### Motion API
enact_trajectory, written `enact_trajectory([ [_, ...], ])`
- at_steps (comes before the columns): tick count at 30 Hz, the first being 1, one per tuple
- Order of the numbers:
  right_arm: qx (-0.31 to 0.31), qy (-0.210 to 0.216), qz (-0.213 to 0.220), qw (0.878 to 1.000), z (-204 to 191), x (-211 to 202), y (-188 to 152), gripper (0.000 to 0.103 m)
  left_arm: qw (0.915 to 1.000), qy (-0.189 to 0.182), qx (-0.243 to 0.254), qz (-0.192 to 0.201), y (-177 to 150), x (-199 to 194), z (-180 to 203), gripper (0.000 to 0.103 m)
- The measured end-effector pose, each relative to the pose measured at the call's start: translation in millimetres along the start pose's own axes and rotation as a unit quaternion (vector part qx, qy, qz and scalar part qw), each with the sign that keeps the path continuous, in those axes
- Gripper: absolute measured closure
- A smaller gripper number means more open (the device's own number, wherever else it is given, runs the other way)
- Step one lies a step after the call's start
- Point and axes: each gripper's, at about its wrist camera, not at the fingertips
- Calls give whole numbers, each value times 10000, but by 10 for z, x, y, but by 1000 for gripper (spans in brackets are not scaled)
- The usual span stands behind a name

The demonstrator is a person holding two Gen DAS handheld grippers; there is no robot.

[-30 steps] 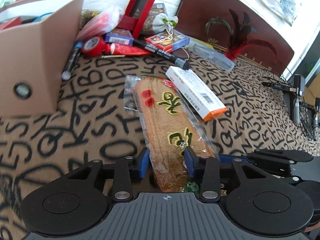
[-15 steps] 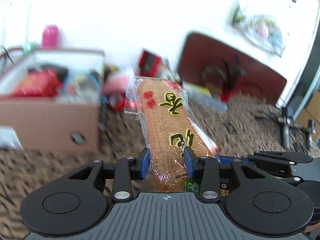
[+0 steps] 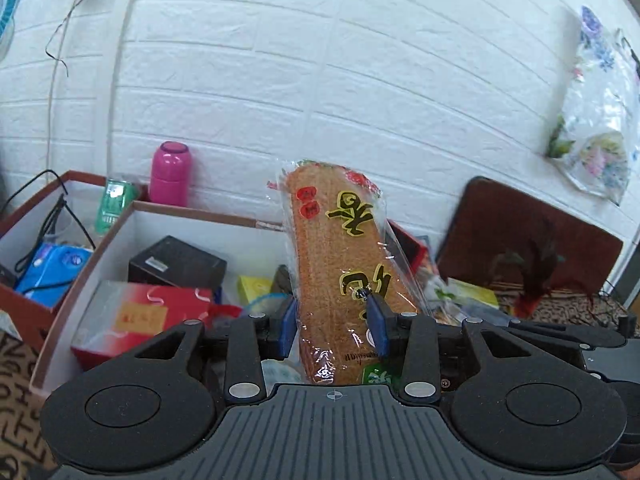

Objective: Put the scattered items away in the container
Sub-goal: 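Carry the snack pack into the cardboard box and open the left tool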

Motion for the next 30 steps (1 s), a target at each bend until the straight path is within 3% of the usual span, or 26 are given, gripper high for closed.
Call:
enact_trajectory([
  [11,241,57,-508,9984,361,942,203,62,9982,1,-359,-491,212,883,-552,55],
  [12,241,40,-558,9981,387,1010,208,55,9978,-18,-342,-568,232,949,-571,46],
  [13,217,26,-618,9978,405,1076,206,50,9974,-17,-312,-646,247,1003,-585,31],
  [14,173,-22,-646,9978,414,1126,195,38,9972,62,-308,-676,248,1027,-595,14],
  [16,15,-66,-545,9985,410,1133,157,35,9974,393,-344,-503,215,983,-615,5],
  [19,-183,-67,-427,9989,382,1073,117,30,9976,439,-313,-429,161,888,-660,5],
  [21,-287,-77,-362,9989,349,1033,98,14,9972,400,-420,-478,127,838,-678,3],
  [23,-394,-163,-354,9985,311,1013,89,6,9968,377,-477,-514,102,794,-663,1],
  [30,-523,-284,-256,9979,207,790,89,2,9969,446,-328,-567,38,599,-465,0],
])
Point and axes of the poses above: each gripper's, at about its wrist camera, not at the fingertips, and x roughly the way its jaws point, z to its right, y to its top, and after that the axes turned 9 degrees about -z, right-handed
